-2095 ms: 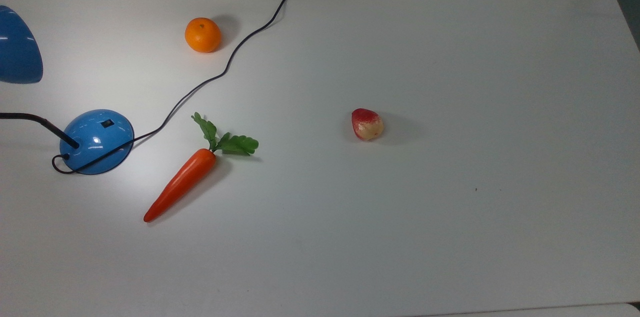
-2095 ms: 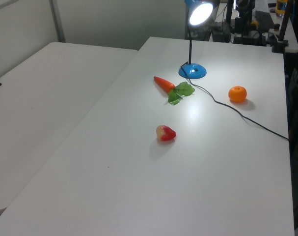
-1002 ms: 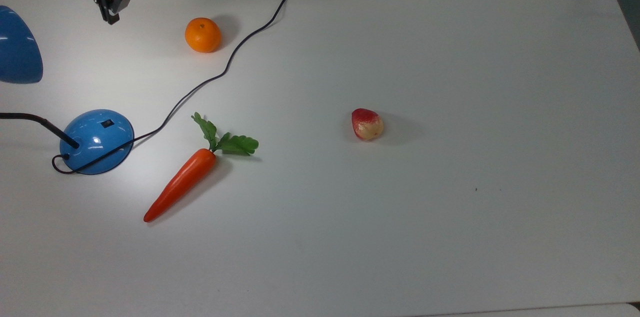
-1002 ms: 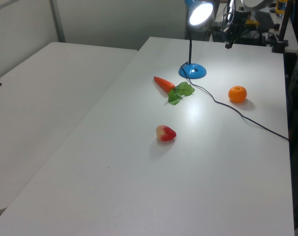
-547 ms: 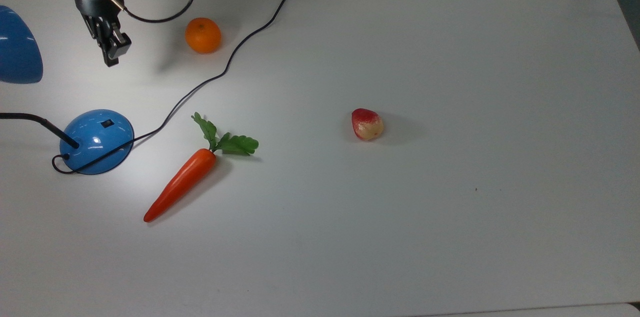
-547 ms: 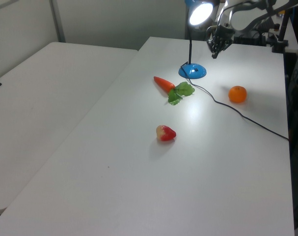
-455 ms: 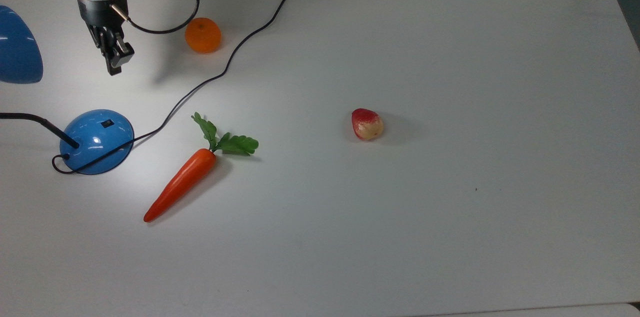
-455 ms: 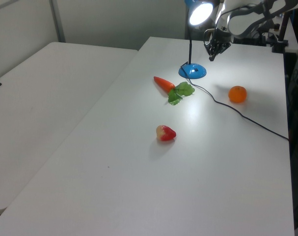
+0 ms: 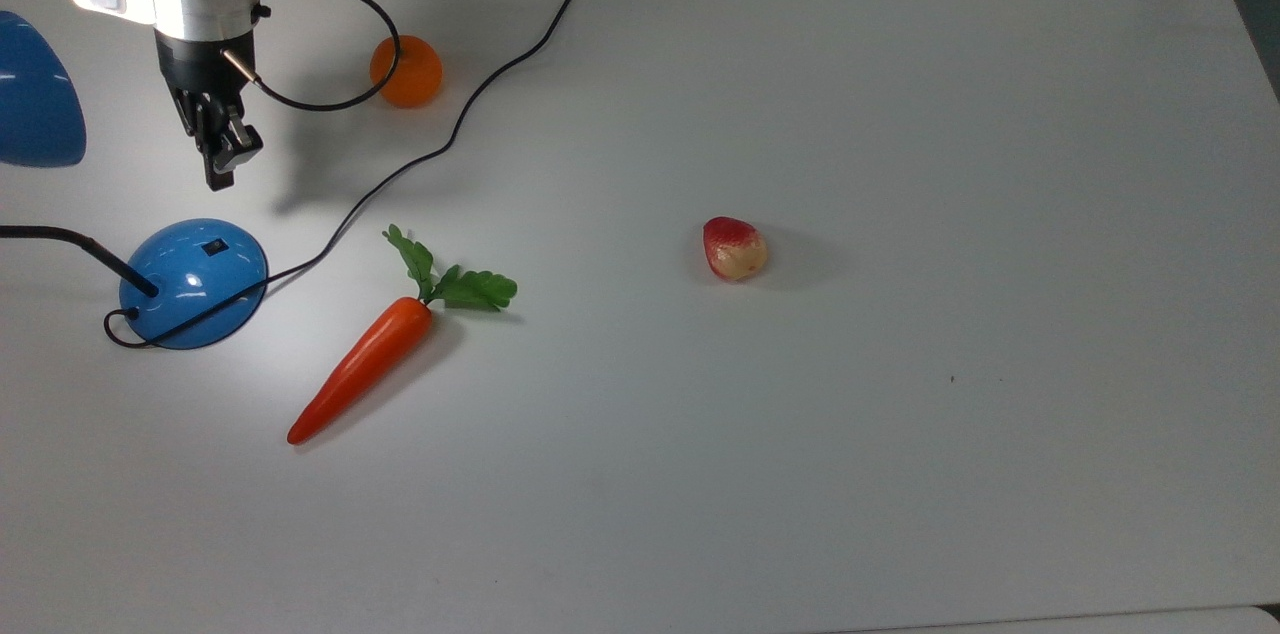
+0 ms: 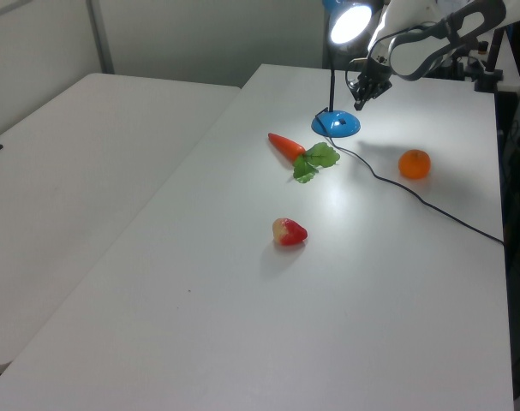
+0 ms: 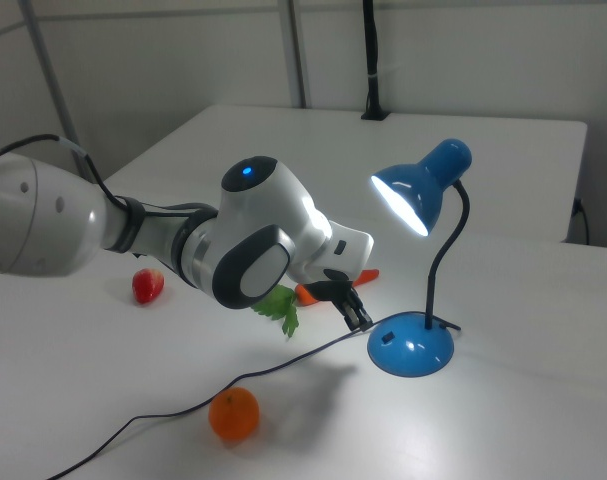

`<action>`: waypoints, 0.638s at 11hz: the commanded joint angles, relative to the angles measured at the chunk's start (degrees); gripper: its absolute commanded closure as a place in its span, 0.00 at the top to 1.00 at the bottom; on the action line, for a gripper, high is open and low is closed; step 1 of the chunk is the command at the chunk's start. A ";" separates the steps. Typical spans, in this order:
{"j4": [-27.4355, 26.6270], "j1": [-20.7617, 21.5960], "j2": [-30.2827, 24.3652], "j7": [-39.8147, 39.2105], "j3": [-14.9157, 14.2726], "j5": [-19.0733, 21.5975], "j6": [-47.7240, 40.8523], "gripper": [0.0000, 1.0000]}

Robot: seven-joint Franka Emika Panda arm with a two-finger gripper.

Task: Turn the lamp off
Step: 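Move the gripper toward the blue lamp base and lower it, then press down on the switch on the blue lamp base with the gripper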

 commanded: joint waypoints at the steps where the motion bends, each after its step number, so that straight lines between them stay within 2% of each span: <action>1: 4.02 0.31 5.19 1.27 -0.24 -0.16 3.02 0.00; 7: 4.47 0.13 8.10 1.09 -0.24 -0.07 7.69 0.00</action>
